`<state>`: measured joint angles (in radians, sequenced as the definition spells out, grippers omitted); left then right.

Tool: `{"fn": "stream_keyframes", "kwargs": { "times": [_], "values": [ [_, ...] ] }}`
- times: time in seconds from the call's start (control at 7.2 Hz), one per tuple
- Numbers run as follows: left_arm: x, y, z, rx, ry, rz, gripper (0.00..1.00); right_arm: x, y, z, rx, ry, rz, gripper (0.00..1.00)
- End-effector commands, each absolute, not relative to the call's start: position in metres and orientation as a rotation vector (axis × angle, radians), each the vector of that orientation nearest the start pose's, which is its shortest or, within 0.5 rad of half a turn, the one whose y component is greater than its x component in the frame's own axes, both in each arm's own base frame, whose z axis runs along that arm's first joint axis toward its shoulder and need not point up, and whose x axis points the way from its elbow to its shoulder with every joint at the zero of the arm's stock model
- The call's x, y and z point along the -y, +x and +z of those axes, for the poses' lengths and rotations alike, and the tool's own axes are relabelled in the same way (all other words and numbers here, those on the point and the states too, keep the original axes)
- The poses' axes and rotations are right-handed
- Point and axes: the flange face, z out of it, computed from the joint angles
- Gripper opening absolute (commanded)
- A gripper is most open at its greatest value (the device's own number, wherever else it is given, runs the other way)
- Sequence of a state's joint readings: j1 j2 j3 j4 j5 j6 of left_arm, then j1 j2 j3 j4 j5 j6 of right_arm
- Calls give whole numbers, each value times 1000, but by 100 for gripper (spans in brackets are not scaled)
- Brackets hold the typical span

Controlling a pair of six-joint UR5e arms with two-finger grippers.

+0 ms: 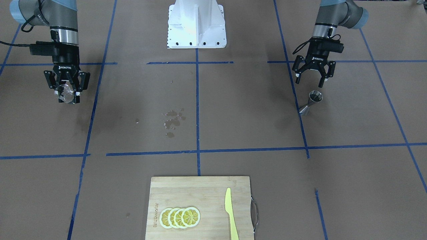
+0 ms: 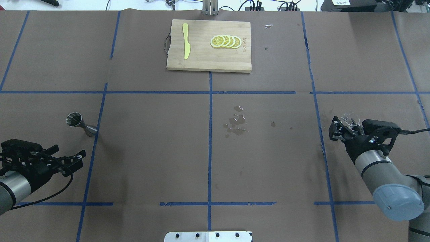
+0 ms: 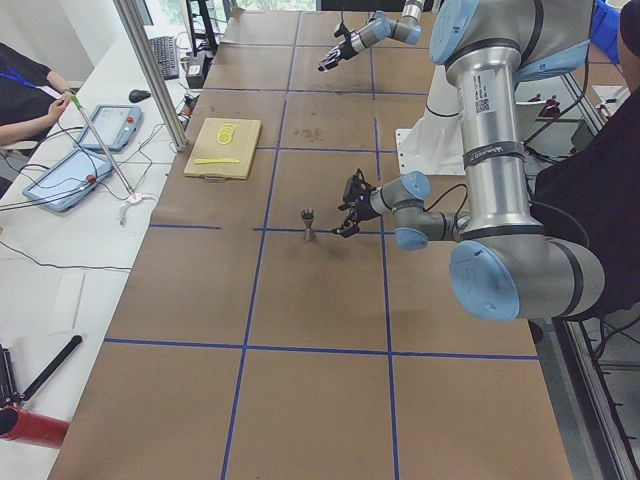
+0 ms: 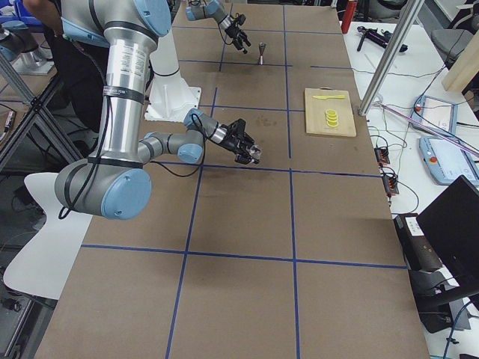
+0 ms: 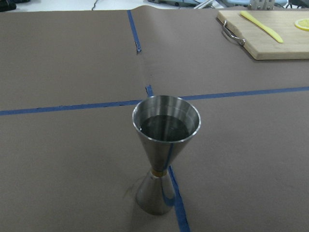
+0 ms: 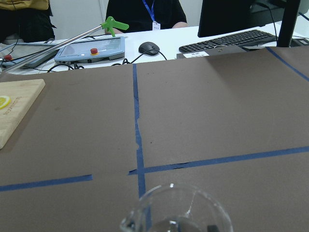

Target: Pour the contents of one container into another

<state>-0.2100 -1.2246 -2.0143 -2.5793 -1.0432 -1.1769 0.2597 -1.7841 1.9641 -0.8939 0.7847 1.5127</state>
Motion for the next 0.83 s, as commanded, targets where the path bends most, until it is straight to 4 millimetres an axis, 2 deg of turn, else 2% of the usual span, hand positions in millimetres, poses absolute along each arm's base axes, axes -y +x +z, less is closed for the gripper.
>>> {"fn": "stream_keyframes", "kwargs": {
  "times": [0.0, 0.14, 0.28, 0.42, 0.56, 0.69],
  "values": [
    [247, 309, 449, -929, 705, -85, 100, 283, -370, 496, 686, 895, 519, 0],
    [244, 305, 421, -929, 674, -54, 100, 276, -378, 512, 670, 903, 514, 0],
    [238, 298, 387, -908, 641, 9, 100, 271, -383, 519, 670, 902, 504, 0],
    [235, 291, 364, -868, 598, 59, 100, 271, -384, 526, 666, 911, 504, 0],
    [247, 278, 354, -846, 593, 100, 100, 265, -388, 533, 662, 925, 491, 0],
    [250, 275, 356, -840, 591, 112, 100, 263, -390, 542, 660, 926, 484, 0]
  ]
}}
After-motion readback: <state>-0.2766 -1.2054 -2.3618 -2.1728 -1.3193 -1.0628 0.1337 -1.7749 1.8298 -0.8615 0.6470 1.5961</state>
